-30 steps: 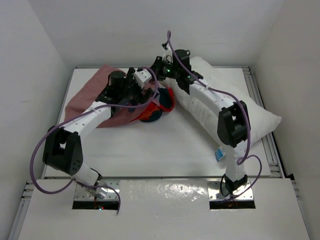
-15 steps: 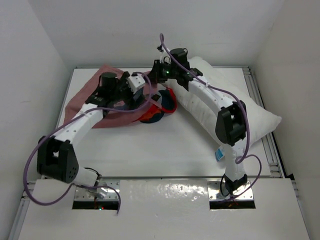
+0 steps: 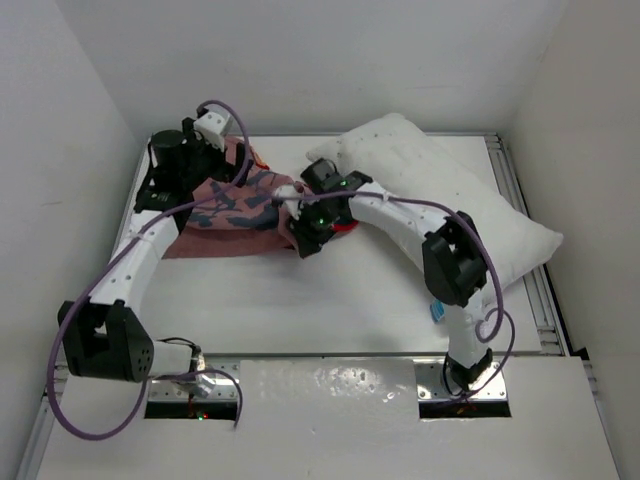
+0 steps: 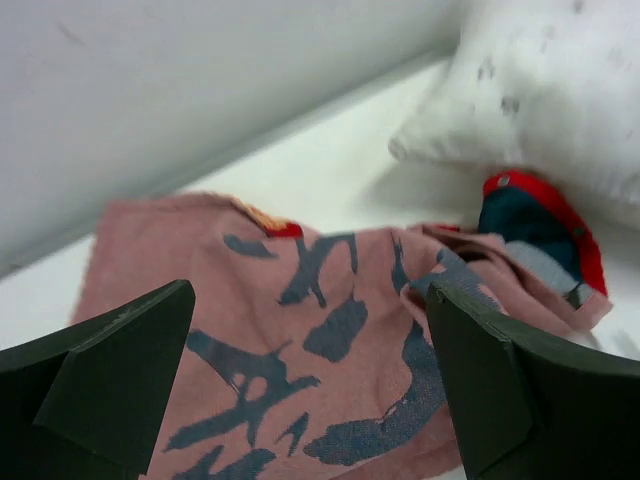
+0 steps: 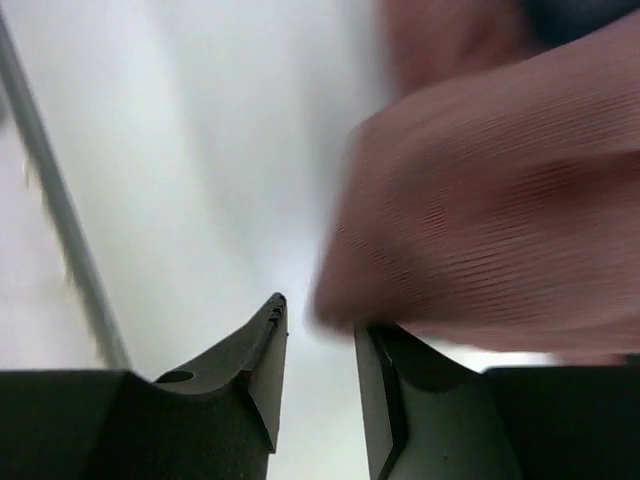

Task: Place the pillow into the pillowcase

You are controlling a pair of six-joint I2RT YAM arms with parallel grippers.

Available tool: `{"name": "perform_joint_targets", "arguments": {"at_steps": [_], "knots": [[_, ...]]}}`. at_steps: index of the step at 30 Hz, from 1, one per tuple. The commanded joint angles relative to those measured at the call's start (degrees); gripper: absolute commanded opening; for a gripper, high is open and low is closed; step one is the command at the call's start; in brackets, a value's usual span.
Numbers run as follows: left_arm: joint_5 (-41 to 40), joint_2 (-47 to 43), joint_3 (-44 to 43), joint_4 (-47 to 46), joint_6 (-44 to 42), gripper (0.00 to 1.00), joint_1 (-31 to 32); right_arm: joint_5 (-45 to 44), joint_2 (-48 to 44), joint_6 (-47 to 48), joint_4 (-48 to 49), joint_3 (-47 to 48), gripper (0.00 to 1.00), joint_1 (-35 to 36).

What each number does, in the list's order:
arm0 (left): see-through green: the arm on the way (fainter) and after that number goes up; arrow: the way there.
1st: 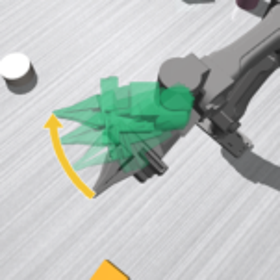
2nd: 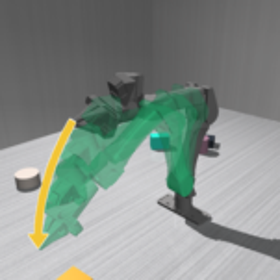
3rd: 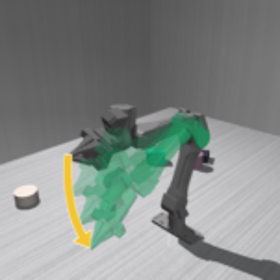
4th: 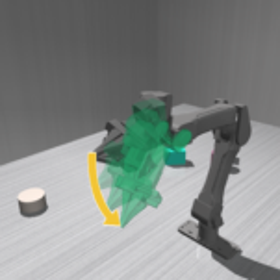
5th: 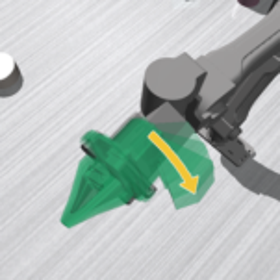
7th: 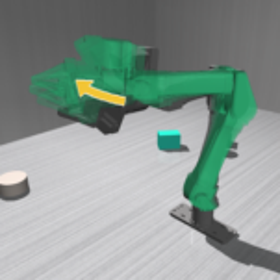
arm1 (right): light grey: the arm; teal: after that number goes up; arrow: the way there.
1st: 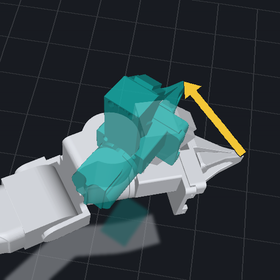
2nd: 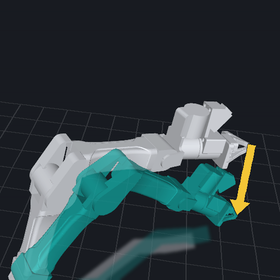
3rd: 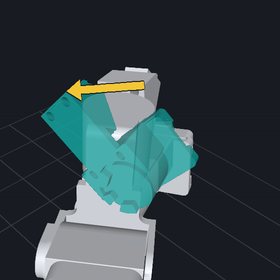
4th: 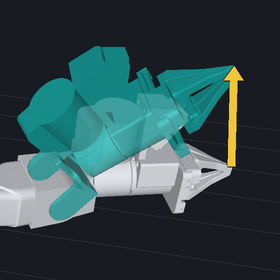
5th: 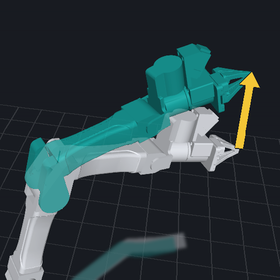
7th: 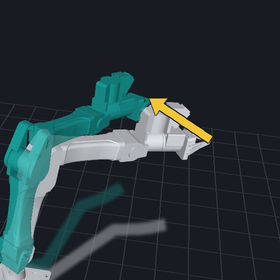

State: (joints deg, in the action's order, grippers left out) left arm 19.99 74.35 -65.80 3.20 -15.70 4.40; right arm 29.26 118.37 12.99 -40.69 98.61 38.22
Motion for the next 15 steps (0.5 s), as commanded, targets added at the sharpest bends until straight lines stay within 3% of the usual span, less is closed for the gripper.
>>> {"name": "perform_joint_targets", "arguments": {"at_steps": [1,4,8,12,14,15], "knots": [[0.7,4.5,1.5,0.3,-0.6,1.00,1.3,-6.2,-8.9,9.2,-5.7,-5.4,0.33,4.7],[2.5,8.9,1.6,0.7,-0.9,1.00,3.1,-11.3,-13.6,6.7,-2.7,-12.7,0.32,9.2],[-0.3,10.0,5.8,-7.8,3.0,1.00,4.5,-16.0,-22.8,0.6,1.5,-24.3,0.37,12.9],[0.4,6.8,16.4,-16.8,0.1,1.00,8.4,-20.1,-29.2,-12.3,8.4,-32.4,0.75,13.7],[0.2,5.4,22.8,-21.1,-2.3,1.00,12.0,-21.2,-32.1,-16.5,11.2,-35.7,0.81,12.2],[0.3,4.8,24.6,-22.4,-4.1,1.00,13.2,-21.3,-33.1,-19.2,14.7,-36.5,0.89,9.9]]}}
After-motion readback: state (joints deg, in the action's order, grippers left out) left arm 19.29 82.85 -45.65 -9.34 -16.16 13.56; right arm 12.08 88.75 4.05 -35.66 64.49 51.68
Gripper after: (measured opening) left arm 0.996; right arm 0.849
